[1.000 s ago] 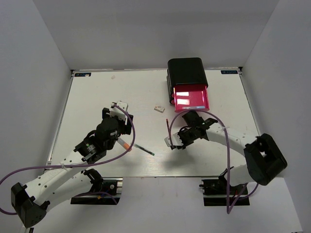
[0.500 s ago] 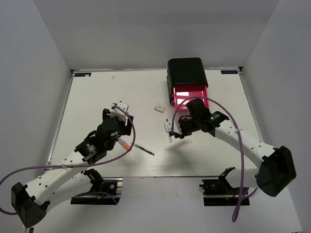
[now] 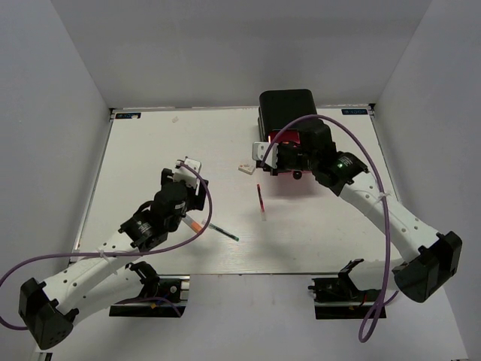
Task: Sort the stationery into containers
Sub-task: Place the pen in the drawer.
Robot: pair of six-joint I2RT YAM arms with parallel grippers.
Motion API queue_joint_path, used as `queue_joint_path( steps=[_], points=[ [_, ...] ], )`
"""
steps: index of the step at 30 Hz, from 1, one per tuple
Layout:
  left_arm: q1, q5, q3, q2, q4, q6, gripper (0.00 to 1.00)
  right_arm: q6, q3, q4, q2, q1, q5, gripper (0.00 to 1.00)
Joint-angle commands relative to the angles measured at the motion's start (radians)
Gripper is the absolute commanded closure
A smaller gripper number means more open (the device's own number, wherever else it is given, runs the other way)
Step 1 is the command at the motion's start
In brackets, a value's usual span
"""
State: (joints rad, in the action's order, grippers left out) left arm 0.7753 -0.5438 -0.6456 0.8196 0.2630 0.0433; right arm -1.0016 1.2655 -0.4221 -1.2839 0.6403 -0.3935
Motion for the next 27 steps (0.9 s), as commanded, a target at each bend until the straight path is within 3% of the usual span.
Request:
queue_joint_path(
  steps=[1, 7, 12, 15, 18, 25, 27],
  points=[
    [-0.002, -0.009, 0.001, -0.004, 0.005, 0.039, 0.15, -0.014, -0.059, 0.159, -0.029, -0.025, 0.158, 0.94],
    [-0.002, 0.03, -0.018, -0.054, 0.122, 0.312, 0.13, -0.031, -0.159, 0.289, -0.081, -0.094, 0.216, 0.93],
    [-0.002, 0.019, -0.04, -0.056, 0.324, 0.561, 0.13, -0.038, -0.166, 0.304, -0.123, -0.14, 0.206, 0.83],
    [-0.002, 0.019, -0.08, -0.027, 0.415, 0.697, 0.13, -0.035, -0.166, 0.31, -0.129, -0.163, 0.202, 0.51],
    [-0.002, 0.019, -0.091, -0.007, 0.501, 0.826, 0.13, -0.019, -0.166, 0.315, -0.114, -0.174, 0.191, 0.1],
    [-0.002, 0.044, -0.082, 0.026, 0.573, 0.978, 0.13, 0.122, -0.227, 0.4, 0.042, -0.185, 0.153, 0.1],
    [-0.002, 0.044, -0.066, 0.036, 0.584, 1.018, 0.13, 0.279, -0.296, 0.515, 0.115, -0.189, 0.175, 0.1]
  ],
)
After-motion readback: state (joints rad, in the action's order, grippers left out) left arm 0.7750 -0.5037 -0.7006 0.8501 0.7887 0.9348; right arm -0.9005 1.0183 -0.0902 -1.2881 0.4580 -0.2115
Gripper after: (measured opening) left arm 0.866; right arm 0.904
